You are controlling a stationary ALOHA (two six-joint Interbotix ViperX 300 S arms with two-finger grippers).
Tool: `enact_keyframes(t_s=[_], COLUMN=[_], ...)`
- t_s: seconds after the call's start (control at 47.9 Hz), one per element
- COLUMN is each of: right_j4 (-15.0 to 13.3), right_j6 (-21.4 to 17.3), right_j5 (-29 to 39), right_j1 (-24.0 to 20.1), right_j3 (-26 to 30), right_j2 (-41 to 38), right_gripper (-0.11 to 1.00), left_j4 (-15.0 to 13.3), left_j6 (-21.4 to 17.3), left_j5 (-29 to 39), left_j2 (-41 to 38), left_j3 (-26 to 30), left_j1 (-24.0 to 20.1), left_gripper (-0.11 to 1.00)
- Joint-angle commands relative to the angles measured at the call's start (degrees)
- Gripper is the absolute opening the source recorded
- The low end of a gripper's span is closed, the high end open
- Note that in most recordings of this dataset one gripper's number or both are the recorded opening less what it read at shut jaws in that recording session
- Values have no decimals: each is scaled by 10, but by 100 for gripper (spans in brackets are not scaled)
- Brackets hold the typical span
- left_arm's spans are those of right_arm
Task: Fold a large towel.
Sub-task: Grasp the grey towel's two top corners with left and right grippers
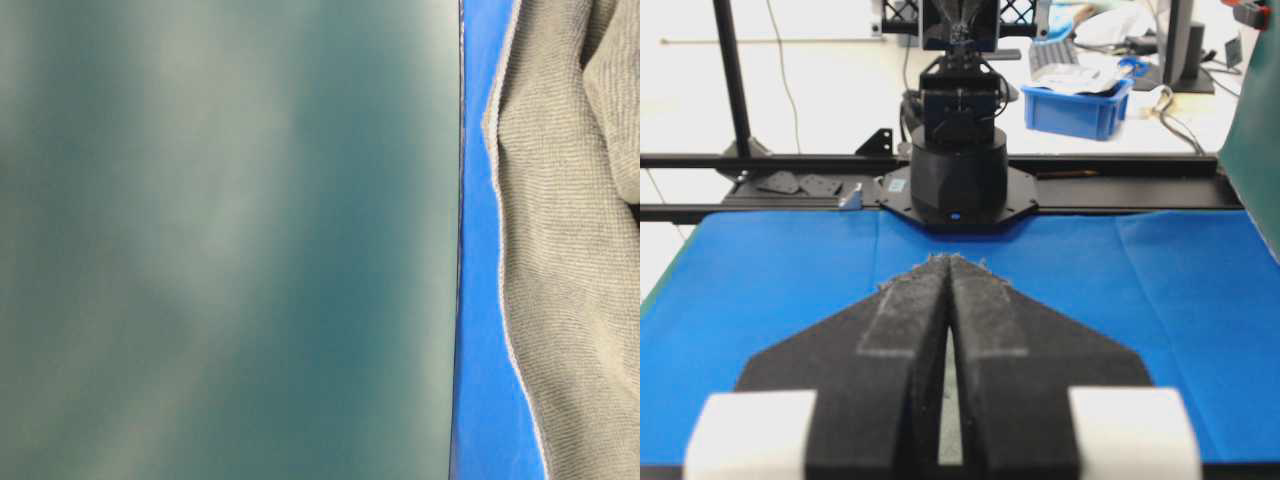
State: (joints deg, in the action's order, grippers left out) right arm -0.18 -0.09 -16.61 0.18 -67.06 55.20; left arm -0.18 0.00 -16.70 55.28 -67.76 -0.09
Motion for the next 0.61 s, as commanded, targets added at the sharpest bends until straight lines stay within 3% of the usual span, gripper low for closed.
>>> enact_keyframes(t_s=[0.0,0.146,0.23,0.334,0.585], right_j4=[4,7,8,9,5], right_j6=[-6,-28,-42,-63,-173], right_j5=[-2,122,231,319,488], right_j1=[-1,-1,-1,0,18], right_j3=[15,56,76,78,65], right_j2=[0,1,0,-3,-43], right_gripper=[0,0,0,0,0], left_j4=[-21,-21,-22,-22,-23], left_j6=[11,17,30,52,87], left_j5=[39,129,151,166,171], left_j2=[-1,-10,-22,-51,-163], left_j3=[33,53,50,46,32], left_j1=[12,34,40,40,39], left_gripper=[0,0,0,0,2])
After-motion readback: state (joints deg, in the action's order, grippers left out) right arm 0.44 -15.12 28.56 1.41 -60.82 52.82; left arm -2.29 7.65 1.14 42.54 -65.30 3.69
